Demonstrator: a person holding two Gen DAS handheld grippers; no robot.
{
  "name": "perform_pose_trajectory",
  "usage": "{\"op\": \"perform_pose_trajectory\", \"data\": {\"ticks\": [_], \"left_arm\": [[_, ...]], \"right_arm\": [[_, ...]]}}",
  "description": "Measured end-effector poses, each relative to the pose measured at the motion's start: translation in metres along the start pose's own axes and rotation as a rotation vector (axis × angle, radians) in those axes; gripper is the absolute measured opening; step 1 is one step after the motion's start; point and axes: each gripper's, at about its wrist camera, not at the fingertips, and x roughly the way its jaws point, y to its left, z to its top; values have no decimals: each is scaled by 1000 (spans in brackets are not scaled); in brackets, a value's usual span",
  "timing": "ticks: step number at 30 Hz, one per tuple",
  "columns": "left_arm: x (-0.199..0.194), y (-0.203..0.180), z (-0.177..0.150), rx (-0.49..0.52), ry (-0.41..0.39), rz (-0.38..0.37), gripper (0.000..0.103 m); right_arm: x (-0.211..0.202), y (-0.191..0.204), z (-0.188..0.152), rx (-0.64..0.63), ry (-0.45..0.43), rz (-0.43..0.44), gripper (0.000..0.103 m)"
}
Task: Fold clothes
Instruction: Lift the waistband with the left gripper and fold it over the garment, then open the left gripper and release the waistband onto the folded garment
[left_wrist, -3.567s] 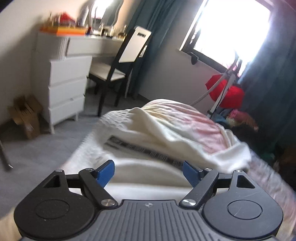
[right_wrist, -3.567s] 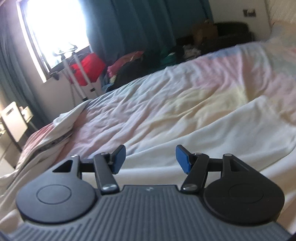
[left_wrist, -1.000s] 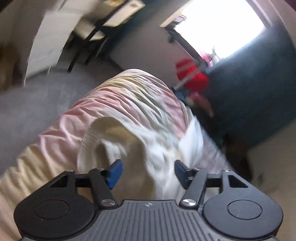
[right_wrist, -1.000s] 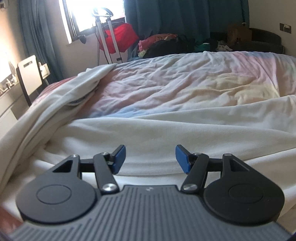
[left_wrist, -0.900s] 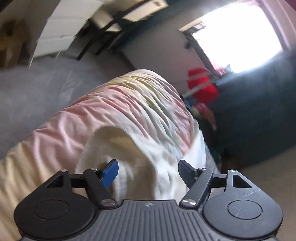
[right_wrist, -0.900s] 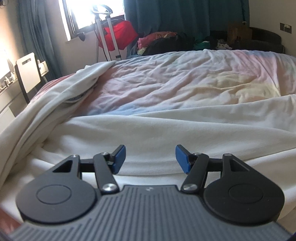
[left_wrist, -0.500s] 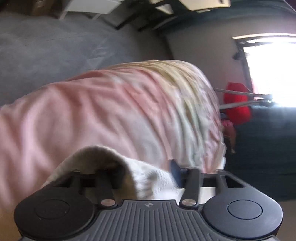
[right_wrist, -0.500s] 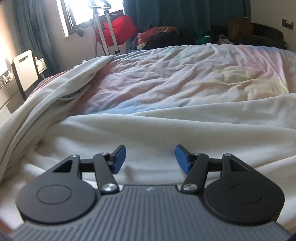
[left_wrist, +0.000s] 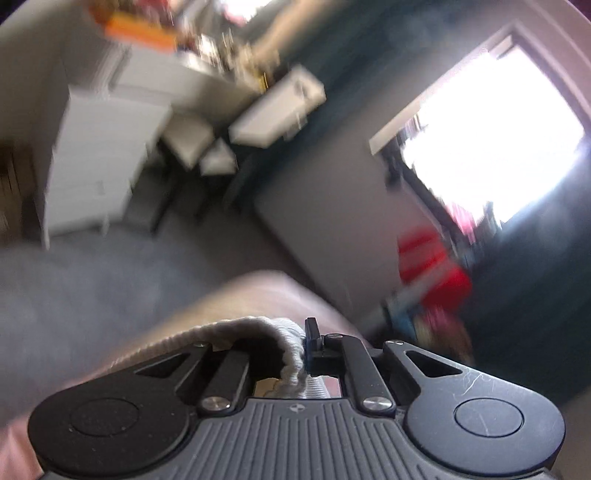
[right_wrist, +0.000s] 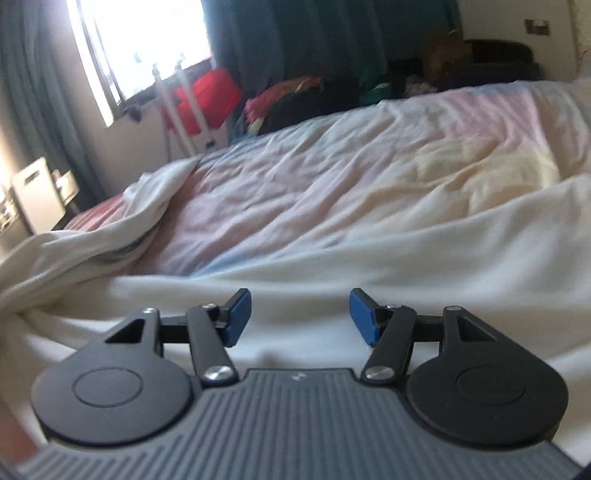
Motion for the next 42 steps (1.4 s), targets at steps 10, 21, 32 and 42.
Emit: {"op": "perform_pose_trajectory", "data": {"ticks": [10, 21, 32, 42], "left_arm": [[94, 3, -10, 169, 56, 163, 35], [20, -15, -65, 477, 112, 239, 78], [-149, -92, -208, 607, 137, -46, 81], [-209, -114, -332, 678, 233, -183, 83]], "right_arm": [[36, -21, 3, 32, -6, -56, 62], [12, -27, 13, 27, -39, -31, 63], [-29, -44, 32, 41, -82, -6, 63], [-53, -126, 48, 206, -39, -139, 63]]}}
